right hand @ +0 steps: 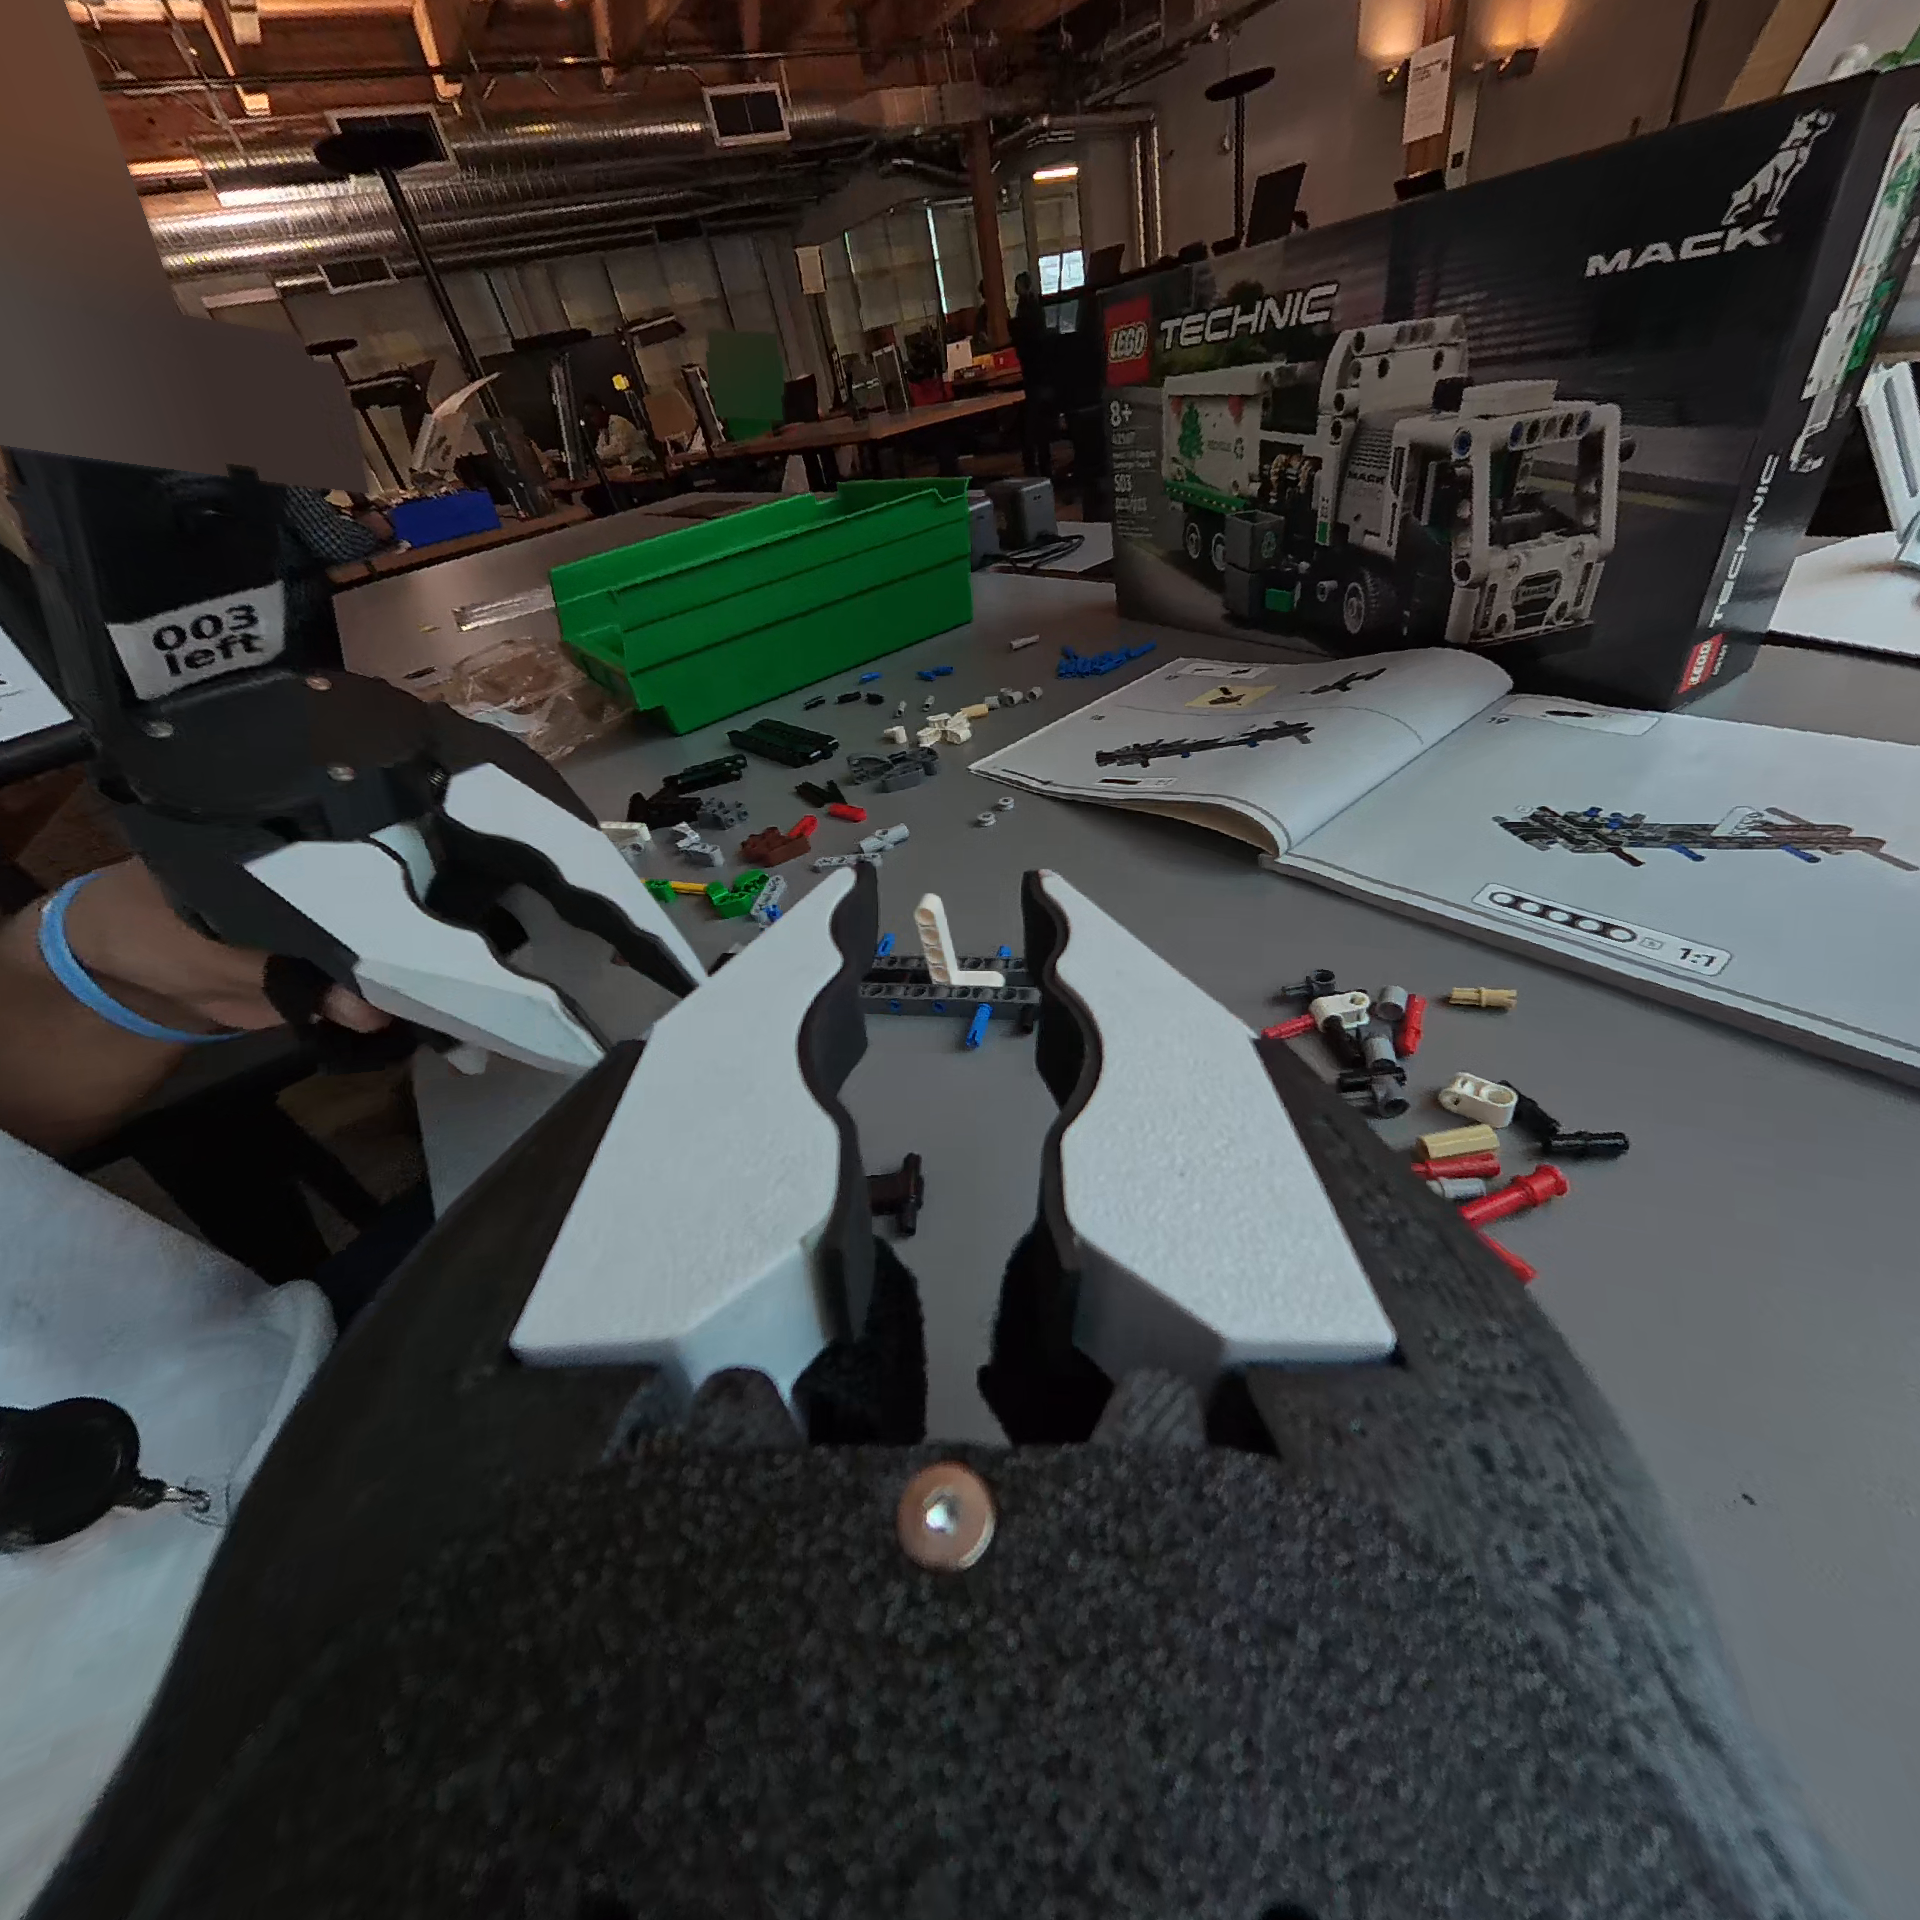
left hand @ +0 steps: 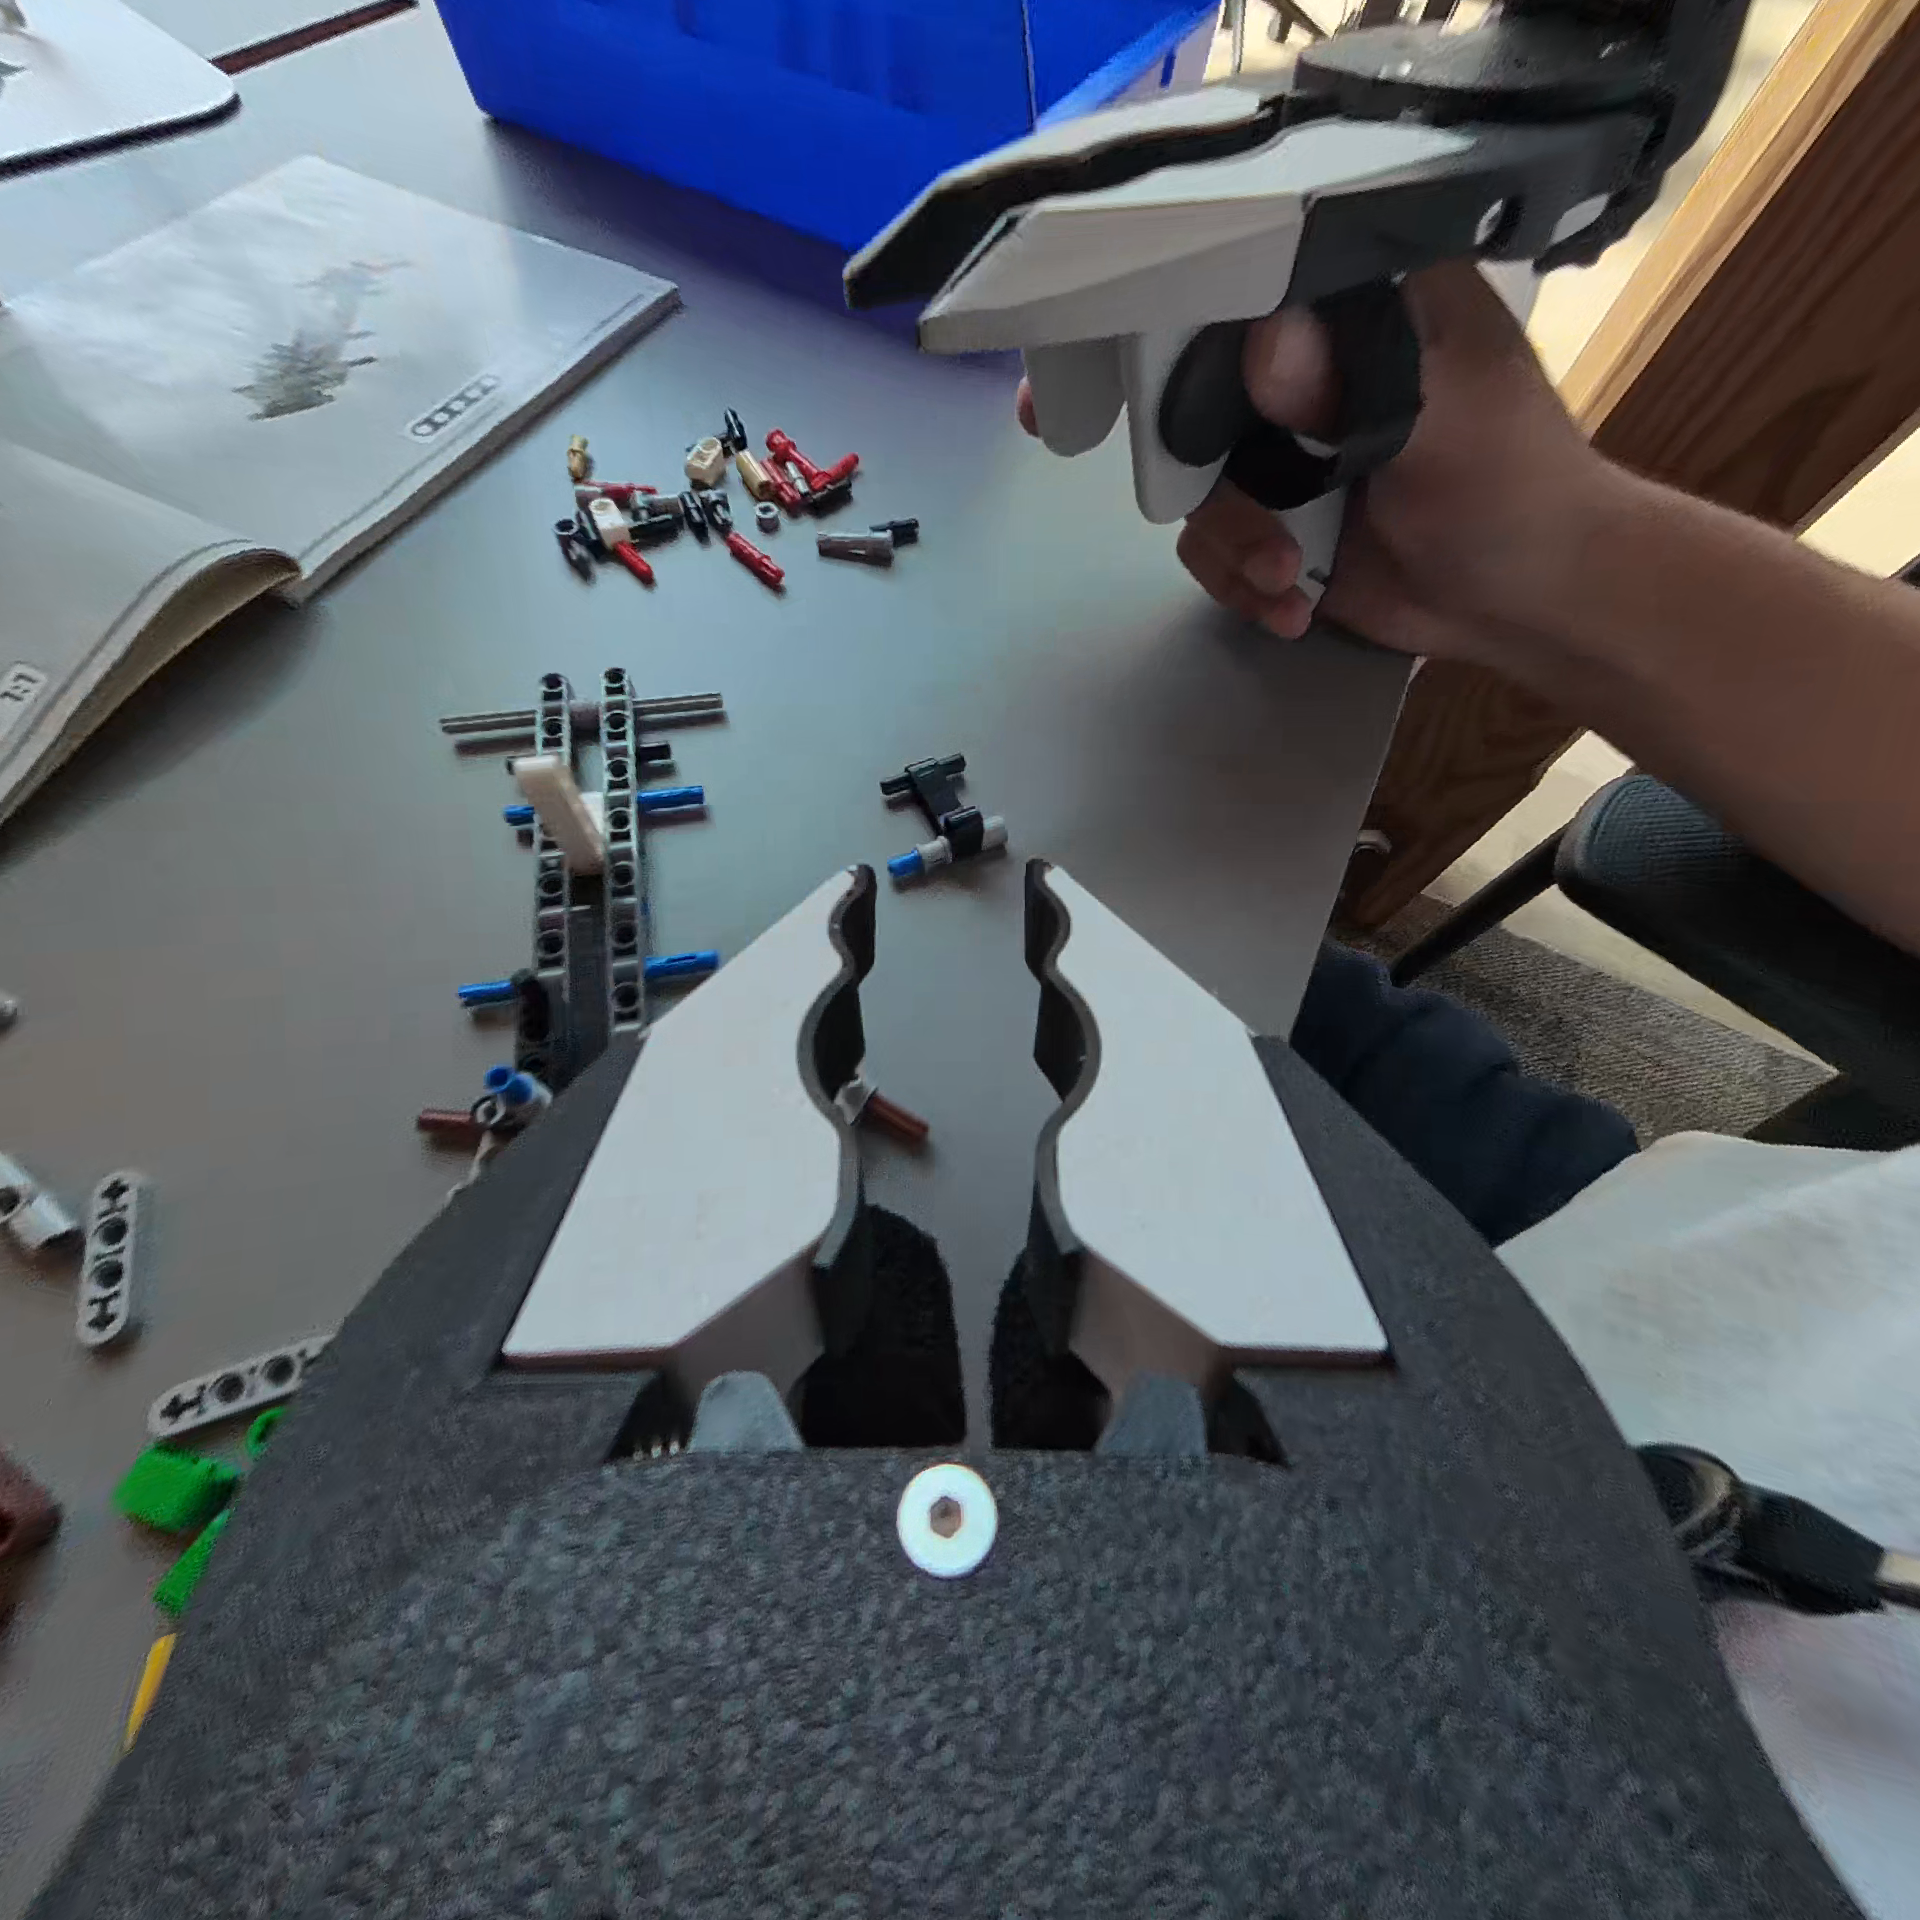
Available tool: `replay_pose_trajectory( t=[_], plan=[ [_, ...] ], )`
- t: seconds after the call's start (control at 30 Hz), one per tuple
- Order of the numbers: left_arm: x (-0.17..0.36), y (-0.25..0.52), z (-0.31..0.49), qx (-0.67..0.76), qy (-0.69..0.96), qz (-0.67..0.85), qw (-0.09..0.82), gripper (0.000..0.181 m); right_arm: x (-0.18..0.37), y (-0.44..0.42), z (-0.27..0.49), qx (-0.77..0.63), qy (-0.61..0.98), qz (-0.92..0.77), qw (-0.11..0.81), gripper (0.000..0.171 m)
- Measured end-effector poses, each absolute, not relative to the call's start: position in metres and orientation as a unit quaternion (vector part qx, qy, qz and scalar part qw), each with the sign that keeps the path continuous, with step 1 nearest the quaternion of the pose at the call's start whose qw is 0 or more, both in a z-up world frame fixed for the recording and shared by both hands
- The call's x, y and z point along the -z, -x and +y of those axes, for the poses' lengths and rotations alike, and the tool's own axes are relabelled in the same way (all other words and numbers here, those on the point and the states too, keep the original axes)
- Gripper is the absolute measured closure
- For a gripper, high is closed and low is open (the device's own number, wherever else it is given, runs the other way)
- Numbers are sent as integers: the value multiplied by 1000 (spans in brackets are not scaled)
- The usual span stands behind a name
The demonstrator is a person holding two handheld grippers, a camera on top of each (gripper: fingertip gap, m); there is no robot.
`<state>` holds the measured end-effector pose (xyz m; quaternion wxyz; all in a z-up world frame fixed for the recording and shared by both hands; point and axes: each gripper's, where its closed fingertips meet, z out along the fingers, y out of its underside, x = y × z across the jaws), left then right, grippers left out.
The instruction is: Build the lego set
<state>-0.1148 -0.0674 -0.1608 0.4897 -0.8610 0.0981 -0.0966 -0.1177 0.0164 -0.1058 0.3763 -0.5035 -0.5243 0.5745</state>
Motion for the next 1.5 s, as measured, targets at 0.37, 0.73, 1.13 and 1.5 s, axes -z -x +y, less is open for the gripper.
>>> replay_pose_trajectory(
  t=[0.37,0.73,1.13,1.5],
  plan=[
    [199,97,-27,-25,896,123,426,173,98,114,27,-619,501,-494,350,147],
    [167,117,-55,-121,820,338,445,173,103,120,22,-624,505,-502,322,146],
    [115,174,-102,-269,669,545,427,173,111,157,-78,-612,410,-650,185,135],
    [129,167,-117,-348,577,640,370,173,122,175,-110,-575,368,-710,176,161]
  ],
)
